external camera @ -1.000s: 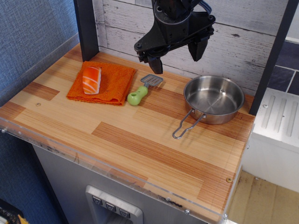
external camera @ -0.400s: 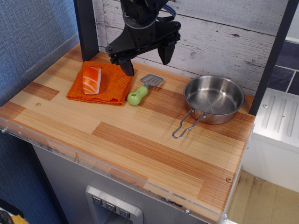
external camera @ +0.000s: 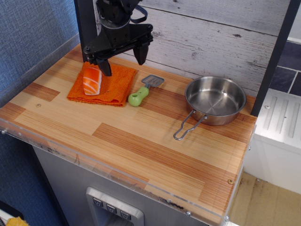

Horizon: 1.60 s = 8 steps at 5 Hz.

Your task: Move fish and place it below the pot.

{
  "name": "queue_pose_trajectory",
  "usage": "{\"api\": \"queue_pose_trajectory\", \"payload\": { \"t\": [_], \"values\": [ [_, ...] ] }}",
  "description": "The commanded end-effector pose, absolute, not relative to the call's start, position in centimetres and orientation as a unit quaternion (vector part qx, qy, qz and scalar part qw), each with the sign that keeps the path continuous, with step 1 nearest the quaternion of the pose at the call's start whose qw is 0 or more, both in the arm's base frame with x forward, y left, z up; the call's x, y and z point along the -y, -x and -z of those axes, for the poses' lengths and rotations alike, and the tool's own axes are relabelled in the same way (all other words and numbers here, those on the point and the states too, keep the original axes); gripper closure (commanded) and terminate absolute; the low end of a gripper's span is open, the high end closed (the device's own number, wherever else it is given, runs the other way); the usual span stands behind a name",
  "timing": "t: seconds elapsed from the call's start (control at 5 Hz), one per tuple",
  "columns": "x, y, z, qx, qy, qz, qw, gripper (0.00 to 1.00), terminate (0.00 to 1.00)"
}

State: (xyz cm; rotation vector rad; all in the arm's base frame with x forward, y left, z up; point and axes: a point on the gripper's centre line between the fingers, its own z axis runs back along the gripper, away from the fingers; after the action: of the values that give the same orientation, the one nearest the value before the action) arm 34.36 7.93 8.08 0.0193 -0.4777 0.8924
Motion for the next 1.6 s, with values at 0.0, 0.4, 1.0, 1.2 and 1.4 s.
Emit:
{"api": "queue_pose_trajectory", "payload": {
  "t": [0.0, 0.4, 1.0, 1.2, 1.4],
  "values": [
    [-11.2, -35.5, -8.3, 0.234, -0.042, -0.410, 0.881, 0.00, 0.00],
    [-11.5, -34.9, -7.8, 0.220, -0.085, -0.357, 0.904, 0.00, 0.00],
    [-13.9, -33.2, -7.0, 0.201, -0.101, -0.382, 0.896, 0.00, 0.00],
    [-14.4, -33.0, -5.9, 0.188, -0.101, -0.387, 0.897, 0.00, 0.00],
    [-14.4, -33.4, -4.7, 0.183, -0.085, -0.392, 0.898, 0.00, 0.00]
  ]
}}
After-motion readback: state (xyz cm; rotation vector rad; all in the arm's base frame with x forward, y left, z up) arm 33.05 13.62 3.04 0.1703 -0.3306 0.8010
